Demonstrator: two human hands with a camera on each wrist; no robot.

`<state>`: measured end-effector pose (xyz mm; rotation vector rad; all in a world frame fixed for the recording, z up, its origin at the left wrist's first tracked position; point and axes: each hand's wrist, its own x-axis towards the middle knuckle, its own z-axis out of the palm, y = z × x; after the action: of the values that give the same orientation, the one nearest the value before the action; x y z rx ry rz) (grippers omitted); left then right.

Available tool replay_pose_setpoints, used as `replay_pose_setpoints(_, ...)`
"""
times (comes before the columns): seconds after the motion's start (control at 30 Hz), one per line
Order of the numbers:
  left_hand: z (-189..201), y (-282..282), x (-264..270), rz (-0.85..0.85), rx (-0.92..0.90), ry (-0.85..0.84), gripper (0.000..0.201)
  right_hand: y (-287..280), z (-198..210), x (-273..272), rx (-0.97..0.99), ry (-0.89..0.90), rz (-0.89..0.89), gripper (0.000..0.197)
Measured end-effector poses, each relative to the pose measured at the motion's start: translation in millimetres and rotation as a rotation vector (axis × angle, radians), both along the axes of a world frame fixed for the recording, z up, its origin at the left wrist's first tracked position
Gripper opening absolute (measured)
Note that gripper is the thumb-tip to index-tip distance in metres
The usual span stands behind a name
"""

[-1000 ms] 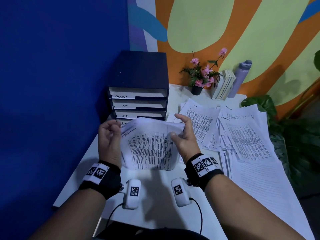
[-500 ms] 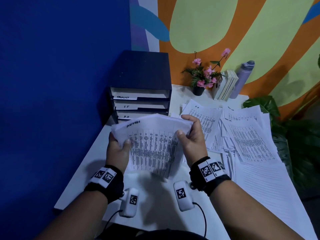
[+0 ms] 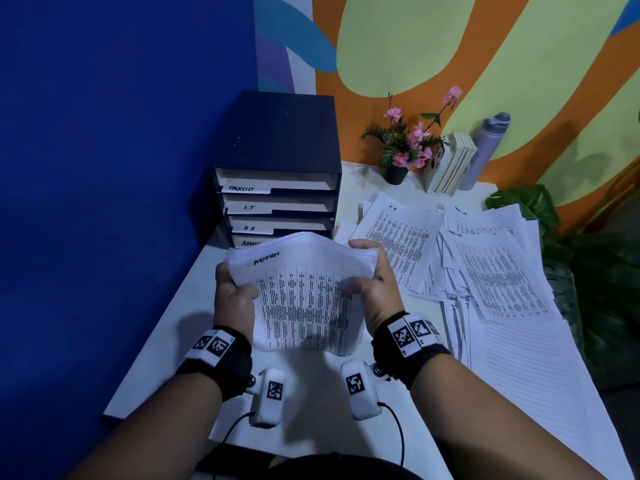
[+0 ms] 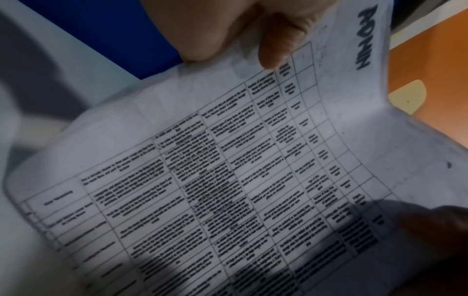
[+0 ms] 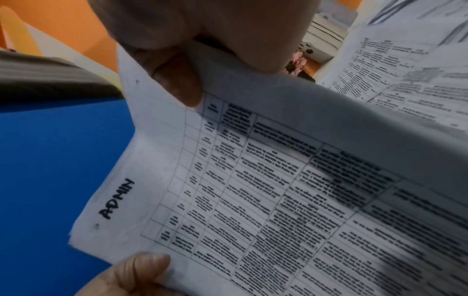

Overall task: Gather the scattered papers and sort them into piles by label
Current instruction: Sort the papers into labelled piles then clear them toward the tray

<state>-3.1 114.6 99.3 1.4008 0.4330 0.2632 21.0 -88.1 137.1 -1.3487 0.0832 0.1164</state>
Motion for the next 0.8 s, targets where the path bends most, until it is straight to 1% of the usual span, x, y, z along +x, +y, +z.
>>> replay_pose_setpoints(0.07, -0.6, 1.0, 2.2, -0.004, 0.007, -0.002, 0.052, -0.4, -4.3, 3.3, -0.002, 0.020, -0.012, 0.052)
replay_pose_setpoints(0.13, -7.3, 4.5, 2.8, -0.048, 0.045, 0.036, 0.055, -3.4, -12.1, 7.1, -0.027, 0.080, -0.023, 0.045)
replay_pose_setpoints(0.17, -12.3, 6.9, 2.0, -0.086, 0.074, 0.072, 0.052, -5.0, -16.7, 8.7, -0.040, 0.117, -0.017, 0.043)
replay_pose_setpoints(0.27, -23.1, 13.1, 0.5, -0.168, 0.210, 0.158, 0.034, -7.5, -29.2, 14.9, -0.081, 0.188, -0.004, 0.039)
replay_pose_setpoints(0.33, -23.8, 17.3, 3.1, -0.166, 0.277, 0.189, 0.028, -7.9, -31.6, 20.0, -0.115, 0.173, -0.003, 0.038)
replay_pose_setpoints(0.43, -27.3, 26.3, 9.4, -0.138, 0.308, 0.239, 0.028, -4.1, -38.2, 27.6, -0.147, 0.111, 0.048, 0.044)
replay_pose_setpoints(0.53, -46.2, 39.1, 12.2, -0.136, 0.288, 0.359, 0.027, 10.5, -62.9, 35.3, -0.212, 0.113, 0.106, 0.051)
replay_pose_setpoints(0.63, -65.5, 53.9, 7.1, -0.162, 0.249, 0.515, 0.024, 25.3, -92.3, 41.2, -0.259, 0.212, 0.103, 0.054)
replay_pose_setpoints(0.7, -78.5, 65.0, 1.9, -0.220, 0.230, 0.580, 0.028, 31.2, -108.6, 47.5, -0.268, 0.273, 0.065, 0.051)
replay_pose_setpoints(0.8, -87.9, 79.6, -4.6, -0.321, 0.190, 0.627, 0.039, 38.9, -121.0, 64.7, -0.339, 0.328, 0.010, 0.048)
